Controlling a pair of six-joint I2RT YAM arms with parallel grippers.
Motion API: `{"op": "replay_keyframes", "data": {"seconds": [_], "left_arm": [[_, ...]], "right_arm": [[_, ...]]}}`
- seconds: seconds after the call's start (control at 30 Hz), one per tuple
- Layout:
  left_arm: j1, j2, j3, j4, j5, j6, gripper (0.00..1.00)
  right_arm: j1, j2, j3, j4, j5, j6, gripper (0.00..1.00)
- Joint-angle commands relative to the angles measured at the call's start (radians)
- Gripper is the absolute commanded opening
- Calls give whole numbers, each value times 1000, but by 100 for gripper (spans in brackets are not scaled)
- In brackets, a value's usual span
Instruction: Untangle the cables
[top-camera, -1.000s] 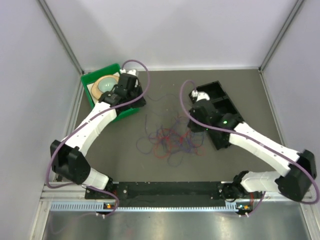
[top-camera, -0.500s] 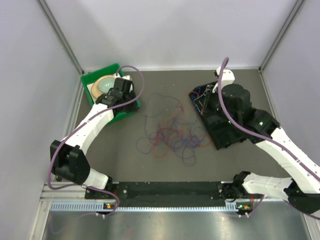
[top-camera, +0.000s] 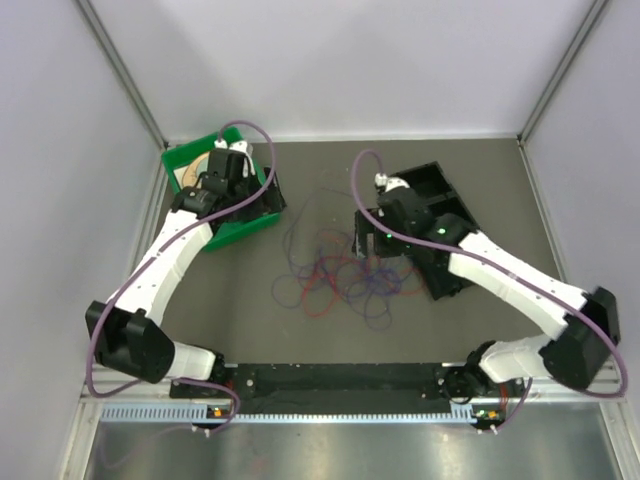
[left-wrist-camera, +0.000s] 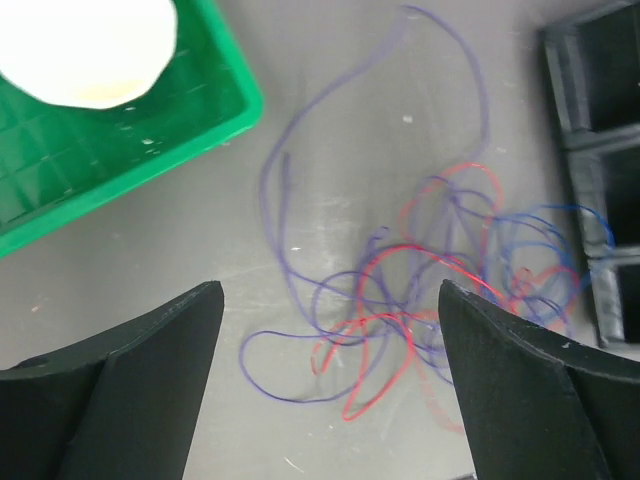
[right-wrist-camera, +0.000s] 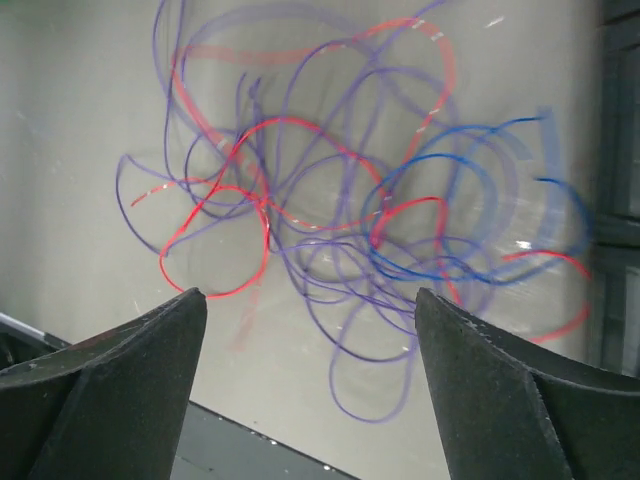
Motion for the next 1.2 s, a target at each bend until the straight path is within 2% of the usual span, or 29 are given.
{"op": "replay_keyframes", "data": {"seconds": [0.0, 0.03, 0.13, 0.3, 0.37, 0.4, 0.47, 0.57, 0.67, 0.77, 0.8, 0.87, 0.9, 0.93, 1.03, 1.07, 1.17], "left_arm": [[-51, -10, 53, 11, 88, 25, 94], [-83, 2, 56, 8, 52, 28, 94], [-209, 58, 67, 14, -7, 26, 92], [-370, 151, 61, 80, 42, -17, 90], [-402, 188, 64, 117, 67, -70, 88], [-416, 223, 65, 128, 86, -101, 83], [-424, 259, 59, 177, 134, -164, 78], [-481, 332, 96, 186, 93, -201, 77], [-487, 416, 114, 174, 84, -215, 76], [-488, 495, 145, 168, 97, -230, 71], [-488, 524, 145, 175, 117, -233, 68], [-492, 548, 148, 180, 128, -244, 34], [-485, 547, 157, 160, 105, -244, 12], [-481, 541, 165, 116, 69, -241, 0], [-438, 452, 141, 126, 27, -227, 0], [-423, 399, 112, 157, 60, -222, 0], [-374, 330, 70, 192, 122, -224, 0]], "right_arm": [[-88, -229, -39, 43, 49, -15, 84], [-134, -249, -56, 37, 48, -12, 84], [-168, -320, -121, 6, 80, 7, 82], [-221, -444, -264, -8, 45, 67, 75], [-266, -464, -321, 3, -7, 103, 72], [-278, -470, -333, 6, -24, 116, 71], [-291, -495, -361, 18, -47, 145, 68], [-292, -515, -364, 20, -44, 160, 67], [-291, -516, -346, 12, -38, 160, 67], [-292, -509, -338, 11, -35, 156, 68], [-291, -502, -336, 12, -35, 151, 68], [-291, -473, -329, 15, -37, 143, 68], [-291, -458, -326, 21, -38, 133, 68], [-292, -443, -321, 29, -37, 125, 68], [-291, -369, -307, 70, -41, 94, 71], [-292, -340, -292, 80, -55, 90, 76], [-289, -236, -261, 130, -112, 76, 77]]}}
